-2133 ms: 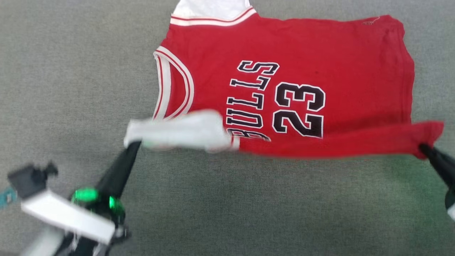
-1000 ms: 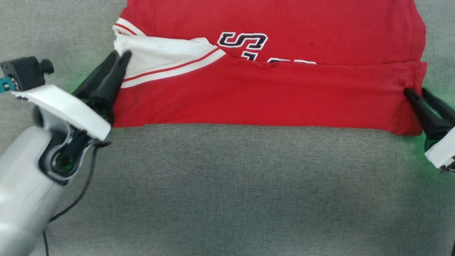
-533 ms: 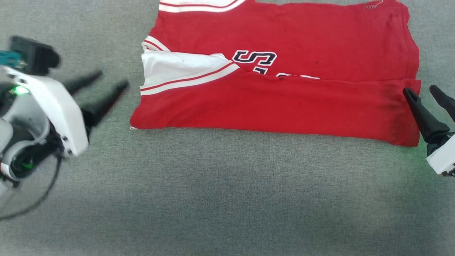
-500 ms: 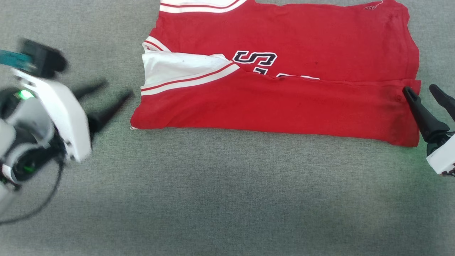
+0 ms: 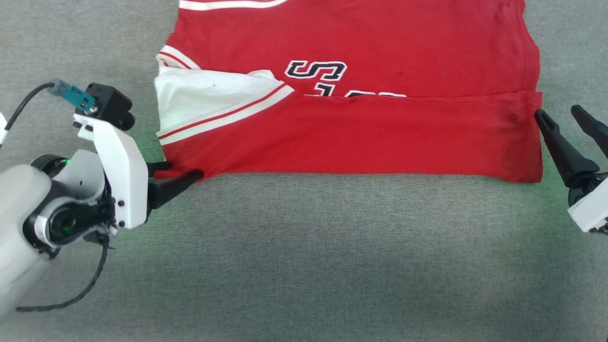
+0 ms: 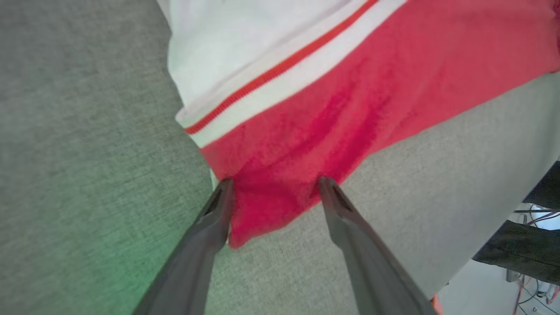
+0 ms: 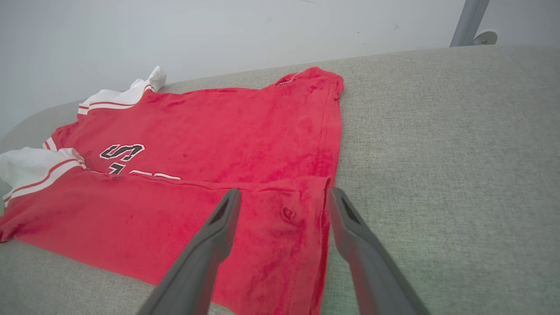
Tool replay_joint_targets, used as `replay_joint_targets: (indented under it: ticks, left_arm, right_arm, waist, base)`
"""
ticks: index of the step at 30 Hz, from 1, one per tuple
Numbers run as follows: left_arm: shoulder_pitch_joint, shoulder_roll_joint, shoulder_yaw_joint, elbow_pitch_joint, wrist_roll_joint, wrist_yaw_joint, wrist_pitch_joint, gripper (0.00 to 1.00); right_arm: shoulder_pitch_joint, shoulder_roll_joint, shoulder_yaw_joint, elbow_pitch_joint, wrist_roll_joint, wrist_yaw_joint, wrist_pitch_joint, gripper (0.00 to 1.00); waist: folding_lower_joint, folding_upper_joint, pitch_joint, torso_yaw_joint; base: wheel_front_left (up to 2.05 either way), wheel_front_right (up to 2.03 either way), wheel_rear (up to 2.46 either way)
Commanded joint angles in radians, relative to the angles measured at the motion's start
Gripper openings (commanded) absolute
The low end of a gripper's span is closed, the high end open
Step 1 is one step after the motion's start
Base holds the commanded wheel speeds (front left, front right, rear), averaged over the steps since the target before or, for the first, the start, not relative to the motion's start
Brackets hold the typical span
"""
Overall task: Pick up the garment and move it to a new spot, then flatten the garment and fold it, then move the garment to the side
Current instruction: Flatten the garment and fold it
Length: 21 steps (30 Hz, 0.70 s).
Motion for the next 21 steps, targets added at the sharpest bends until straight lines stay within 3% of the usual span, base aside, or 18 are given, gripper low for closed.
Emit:
replay_joint_targets:
  ticks: [1, 8, 9, 10, 11, 12, 13, 14, 21]
  left_arm:
    - [-0.003, -0.021, -0.016, 0.047, -0.01, -0.002, 0.024, 1.0]
    - [-0.006, -0.064, -0.074, 0.181, 0.024, -0.021, 0.083, 1.0]
    - [-0.006, -0.07, -0.078, 0.19, 0.023, -0.03, 0.088, 0.95]
    - [-0.007, -0.075, -0.081, 0.197, 0.023, -0.035, 0.09, 0.77]
    - [-0.009, -0.078, -0.083, 0.205, 0.025, -0.04, 0.091, 0.49]
    - [-0.011, -0.083, -0.088, 0.21, 0.027, -0.046, 0.095, 0.39]
    - [-0.011, -0.087, -0.091, 0.213, 0.03, -0.051, 0.095, 0.14]
    - [-0.011, -0.091, -0.091, 0.217, 0.032, -0.056, 0.093, 0.0]
    - [-0.019, -0.114, -0.083, 0.228, 0.026, -0.076, 0.08, 0.0]
  right_arm:
    - [-0.004, 0.005, -0.003, -0.01, -0.007, 0.0, 0.004, 1.0]
    - [-0.002, 0.006, -0.008, -0.037, -0.011, 0.0, 0.016, 1.0]
    - [-0.001, 0.006, -0.008, -0.04, -0.013, 0.0, 0.02, 1.0]
    - [-0.001, 0.006, -0.008, -0.044, -0.015, 0.0, 0.024, 1.0]
    - [-0.003, 0.007, -0.007, -0.048, -0.017, 0.0, 0.023, 1.0]
    - [-0.004, 0.006, -0.004, -0.054, -0.02, 0.0, 0.028, 1.0]
    - [-0.004, 0.005, -0.002, -0.06, -0.02, 0.0, 0.034, 1.0]
    - [-0.004, 0.004, 0.0, -0.066, -0.02, 0.0, 0.035, 1.0]
    - [-0.012, -0.021, 0.023, -0.093, -0.035, 0.0, 0.071, 1.0]
  waist:
    - [0.0, 0.0, 0.01, -0.012]
    - [0.0, 0.0, 0.025, -0.027]
    - [0.0, 0.0, 0.027, -0.028]
    - [0.0, 0.0, 0.03, -0.028]
    - [0.0, 0.0, 0.032, -0.029]
    - [0.0, 0.0, 0.034, -0.029]
    - [0.0, 0.0, 0.036, -0.028]
    - [0.0, 0.0, 0.038, -0.028]
    - [0.0, 0.0, 0.052, -0.029]
  base:
    - [0.0, 0.0, 0.0]
    - [0.0, 0.0, 0.0]
    - [0.0, 0.0, 0.0]
    - [0.0, 0.0, 0.0]
    - [0.0, 0.0, 0.0]
    - [0.0, 0.0, 0.0]
    - [0.0, 0.0, 0.0]
    - [0.0, 0.0, 0.0]
    - [0.0, 0.0, 0.0]
